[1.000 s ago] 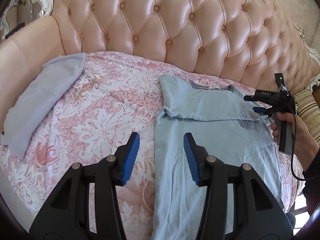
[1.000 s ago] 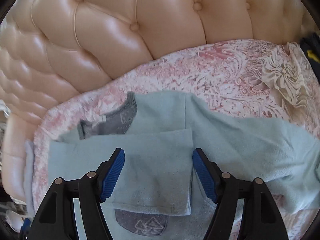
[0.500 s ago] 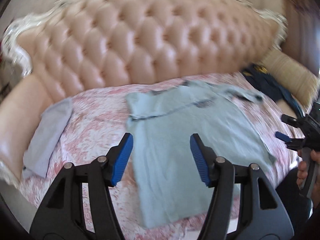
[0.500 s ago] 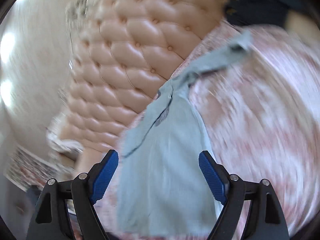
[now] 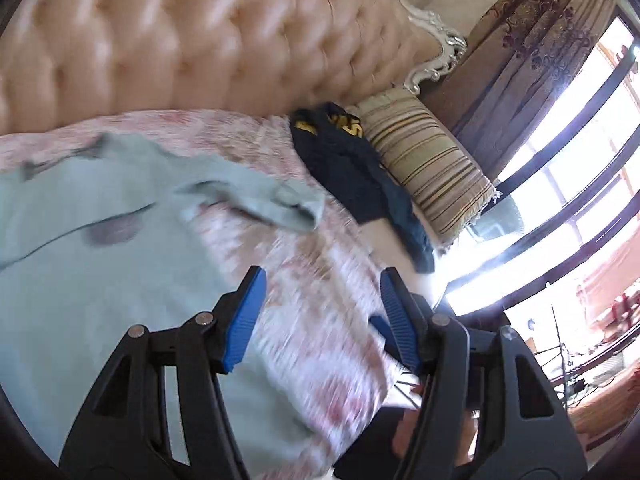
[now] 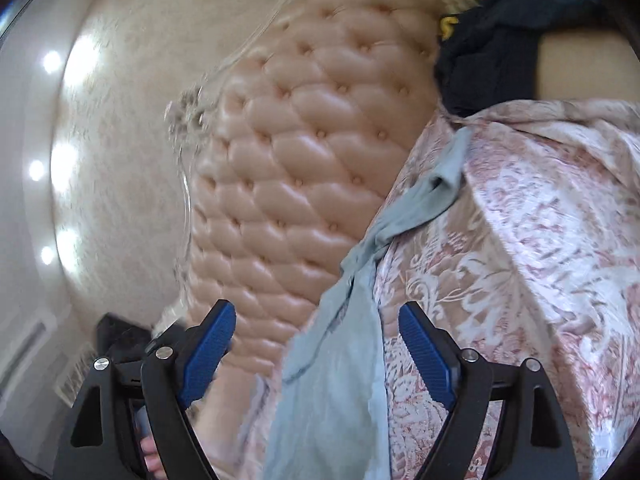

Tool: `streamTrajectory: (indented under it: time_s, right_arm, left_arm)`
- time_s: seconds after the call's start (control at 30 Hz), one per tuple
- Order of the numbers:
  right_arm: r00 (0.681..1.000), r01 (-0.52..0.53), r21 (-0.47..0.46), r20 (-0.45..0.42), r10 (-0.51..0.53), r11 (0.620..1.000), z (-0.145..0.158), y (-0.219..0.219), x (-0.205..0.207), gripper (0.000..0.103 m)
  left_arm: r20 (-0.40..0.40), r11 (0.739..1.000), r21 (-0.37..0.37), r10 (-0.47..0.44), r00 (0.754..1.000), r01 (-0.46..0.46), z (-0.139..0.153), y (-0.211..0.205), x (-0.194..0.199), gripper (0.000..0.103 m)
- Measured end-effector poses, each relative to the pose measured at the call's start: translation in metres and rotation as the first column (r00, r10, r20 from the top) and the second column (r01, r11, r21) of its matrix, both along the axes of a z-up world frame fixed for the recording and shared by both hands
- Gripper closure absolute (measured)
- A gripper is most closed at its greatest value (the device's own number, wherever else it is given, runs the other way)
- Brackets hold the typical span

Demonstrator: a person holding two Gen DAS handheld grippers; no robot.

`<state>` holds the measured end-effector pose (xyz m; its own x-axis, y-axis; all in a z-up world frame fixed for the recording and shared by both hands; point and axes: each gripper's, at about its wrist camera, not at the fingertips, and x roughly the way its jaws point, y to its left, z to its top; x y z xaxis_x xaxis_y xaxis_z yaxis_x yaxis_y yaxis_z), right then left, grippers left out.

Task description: Fold clothes

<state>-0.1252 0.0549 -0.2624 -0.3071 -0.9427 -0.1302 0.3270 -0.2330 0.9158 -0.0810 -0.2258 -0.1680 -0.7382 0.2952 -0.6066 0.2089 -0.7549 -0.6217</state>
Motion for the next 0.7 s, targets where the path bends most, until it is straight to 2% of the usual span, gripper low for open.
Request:
streamTrajectory:
  time_s: [0.07,0.1,0.13,0.23,0.33,0.47,0.57,0.63,0.67,0.7]
  right_arm:
    - [0.999,0.004,0.043,-0.038,-0.002,0.999,0.003,-0.003,0.001,0.012]
    - [0.998,0.002,0.081,-0.061,0.003,0.997,0.005,-0.009,0.002,0.005]
    - [0.996,0.000,0.118,-0.083,0.009,0.993,0.007,-0.014,0.004,0.001]
    - [0.988,0.002,0.230,-0.148,0.033,0.973,0.013,-0.030,0.009,0.000]
    - [0.974,0.008,0.345,-0.217,0.072,0.938,0.018,-0.046,0.016,0.000]
    - [0.939,0.032,0.459,-0.318,0.131,0.888,0.028,-0.063,0.029,0.000]
    - [0.918,0.055,0.495,-0.366,0.151,0.867,0.035,-0.066,0.017,0.000]
    - [0.923,0.088,0.571,-0.355,0.149,0.816,0.034,-0.073,-0.011,0.000]
    - [0.926,0.093,0.608,-0.343,0.156,0.789,0.032,-0.080,-0.029,0.000]
    - [0.916,0.133,0.673,-0.363,0.168,0.728,0.032,-0.091,-0.045,0.000]
  left_arm:
    - [0.042,0.996,0.088,-0.036,0.998,0.033,-0.017,-0.007,-0.050,0.041]
    - [0.068,0.989,0.144,-0.047,0.997,0.037,-0.029,-0.011,-0.070,0.041]
    - [0.097,0.977,0.210,-0.045,0.994,0.024,-0.043,-0.014,-0.088,0.041]
    - [0.177,0.922,0.385,-0.043,0.983,-0.029,-0.085,-0.023,-0.138,0.041]
    - [0.238,0.907,0.411,-0.010,0.971,-0.091,-0.109,-0.027,-0.159,0.043]
    - [0.257,0.918,0.382,0.001,0.966,-0.102,-0.114,-0.029,-0.172,0.043]
    - [0.229,0.948,0.288,0.067,0.971,-0.134,-0.096,-0.043,-0.151,0.043]
    - [0.204,0.966,0.206,0.111,0.973,-0.154,-0.080,-0.057,-0.126,0.043]
    - [0.199,0.976,0.132,0.143,0.970,-0.171,-0.070,-0.064,-0.105,0.043]
    - [0.191,0.980,0.058,0.174,0.966,-0.188,-0.060,-0.070,-0.083,0.043]
